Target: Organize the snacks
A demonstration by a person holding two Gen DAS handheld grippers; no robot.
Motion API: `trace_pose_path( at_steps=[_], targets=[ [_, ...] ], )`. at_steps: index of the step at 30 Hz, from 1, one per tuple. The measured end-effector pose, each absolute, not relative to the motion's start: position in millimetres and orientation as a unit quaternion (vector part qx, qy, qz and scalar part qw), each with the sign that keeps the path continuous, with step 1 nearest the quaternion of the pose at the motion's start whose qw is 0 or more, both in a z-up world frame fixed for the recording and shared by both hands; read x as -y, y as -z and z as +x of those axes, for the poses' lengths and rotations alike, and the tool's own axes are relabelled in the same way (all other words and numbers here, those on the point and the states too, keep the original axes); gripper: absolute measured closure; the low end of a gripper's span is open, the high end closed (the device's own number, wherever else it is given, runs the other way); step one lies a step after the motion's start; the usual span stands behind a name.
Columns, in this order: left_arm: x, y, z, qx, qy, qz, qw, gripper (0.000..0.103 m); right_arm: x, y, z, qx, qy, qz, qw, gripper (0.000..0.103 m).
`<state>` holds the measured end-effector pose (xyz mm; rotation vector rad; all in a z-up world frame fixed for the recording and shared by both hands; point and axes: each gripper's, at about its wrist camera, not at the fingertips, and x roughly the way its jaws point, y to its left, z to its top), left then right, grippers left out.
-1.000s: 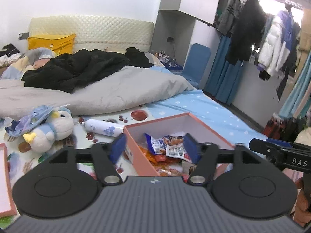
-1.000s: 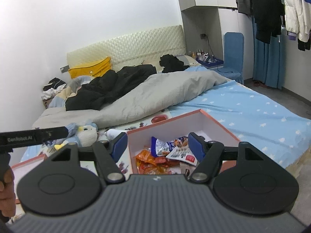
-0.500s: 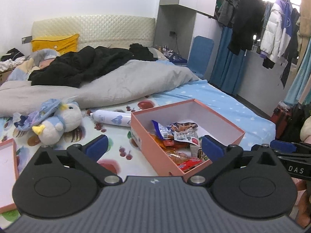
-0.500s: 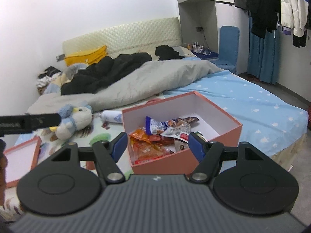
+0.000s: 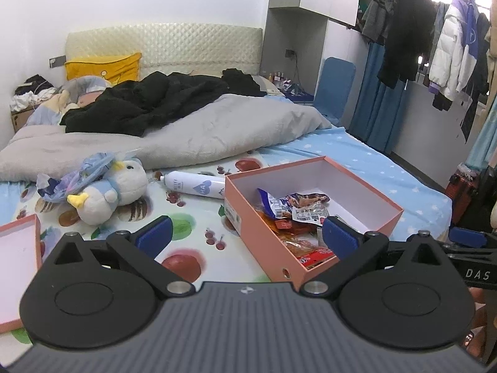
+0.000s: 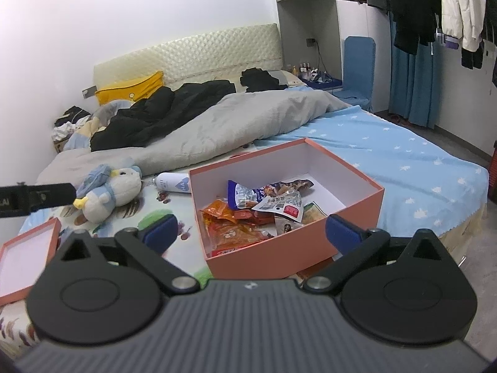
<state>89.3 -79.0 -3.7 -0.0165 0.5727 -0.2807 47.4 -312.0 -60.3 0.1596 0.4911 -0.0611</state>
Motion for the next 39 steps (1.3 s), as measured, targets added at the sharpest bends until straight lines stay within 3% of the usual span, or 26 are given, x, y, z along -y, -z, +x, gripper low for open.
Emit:
trace_pose_path(
  at_steps=[39],
  targets=[
    [78.9,1.9,96.9,-0.303,0.123,-0.014,0.945,0.0,303.3,54.8,49.2,-0.237,0.025,0.072,0.968,0.0]
  ],
)
